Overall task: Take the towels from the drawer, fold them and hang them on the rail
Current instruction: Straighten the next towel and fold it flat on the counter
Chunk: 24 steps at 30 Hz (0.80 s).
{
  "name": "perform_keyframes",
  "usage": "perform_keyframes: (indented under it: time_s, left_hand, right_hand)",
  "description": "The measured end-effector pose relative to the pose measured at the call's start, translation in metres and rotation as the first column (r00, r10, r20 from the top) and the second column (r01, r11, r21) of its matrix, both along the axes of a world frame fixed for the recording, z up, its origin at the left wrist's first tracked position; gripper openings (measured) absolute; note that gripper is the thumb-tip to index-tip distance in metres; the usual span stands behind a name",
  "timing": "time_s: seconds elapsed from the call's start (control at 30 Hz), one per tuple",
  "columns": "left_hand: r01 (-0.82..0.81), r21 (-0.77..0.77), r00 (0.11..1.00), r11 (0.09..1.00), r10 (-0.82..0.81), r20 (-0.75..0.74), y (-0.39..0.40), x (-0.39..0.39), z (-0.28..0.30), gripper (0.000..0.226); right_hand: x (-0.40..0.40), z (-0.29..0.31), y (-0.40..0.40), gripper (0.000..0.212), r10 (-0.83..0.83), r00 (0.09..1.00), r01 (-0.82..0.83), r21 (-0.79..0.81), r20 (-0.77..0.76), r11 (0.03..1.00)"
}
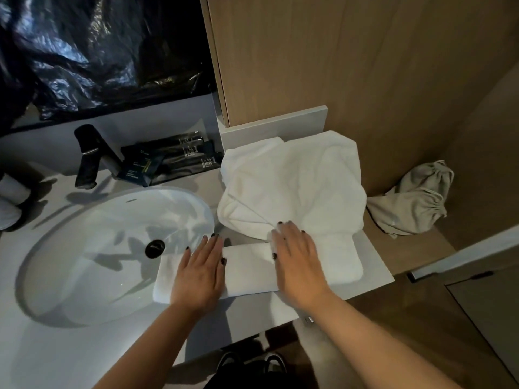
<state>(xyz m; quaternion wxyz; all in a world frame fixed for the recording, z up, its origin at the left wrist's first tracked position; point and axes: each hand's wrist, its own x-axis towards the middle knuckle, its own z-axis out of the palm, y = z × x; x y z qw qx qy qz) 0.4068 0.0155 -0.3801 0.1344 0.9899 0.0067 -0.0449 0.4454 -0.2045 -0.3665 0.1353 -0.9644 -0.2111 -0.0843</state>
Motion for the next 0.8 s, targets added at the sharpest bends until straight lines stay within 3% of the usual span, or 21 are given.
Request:
perform_keyframes:
  time_s: [0.07, 0.17, 0.27, 0.37, 0.53, 0.67, 0.8]
  left_hand:
    - [-0.001, 0.020, 0.999, 1.000, 0.002, -0.036, 0.005, 0.004, -0.003, 0.081]
    - [0.001, 0.053, 0.998, 0.999, 0.002, -0.060, 0.007, 0.004, -0.004, 0.080]
    - [-0.051, 0.056, 0.996, 0.997, 0.055, -0.071, 0.007, 0.002, -0.002, 0.080]
    - [-0.106, 0.050, 0.992, 0.993, 0.109, -0.065, 0.009, 0.000, -0.001, 0.080]
    - [-0.110, -0.052, 0.994, 0.993, 0.109, -0.009, 0.019, 0.001, -0.006, 0.069]
    - [-0.180, -0.067, 0.977, 0.981, 0.170, -0.129, 0.024, 0.003, -0.007, 0.090]
    - [-0.218, -0.136, 0.934, 0.966, 0.166, -0.316, 0.045, 0.013, -0.006, 0.090]
  right_hand:
    - [-0.011, -0.007, 0.034, 0.059, 0.203, 0.976, -0.210, -0.095, -0.074, 0.973]
    - [-0.010, -0.020, 0.058, 0.063, 0.187, 0.941, -0.257, -0.235, -0.284, 0.937]
    - [-0.005, -0.025, 0.047, 0.062, 0.230, 0.957, -0.274, -0.283, -0.179, 0.919]
    - [-0.001, -0.027, 0.023, 0.068, 0.227, 0.949, -0.272, -0.206, -0.218, 0.940]
    - [0.003, -0.027, -0.028, 0.072, 0.122, 0.974, -0.167, -0.237, -0.192, 0.957]
    - [0.004, -0.024, -0.058, 0.074, 0.026, 0.978, -0.084, -0.277, -0.205, 0.957]
    - [0.003, -0.025, -0.064, 0.073, 0.021, 0.978, -0.075, -0.262, -0.206, 0.962]
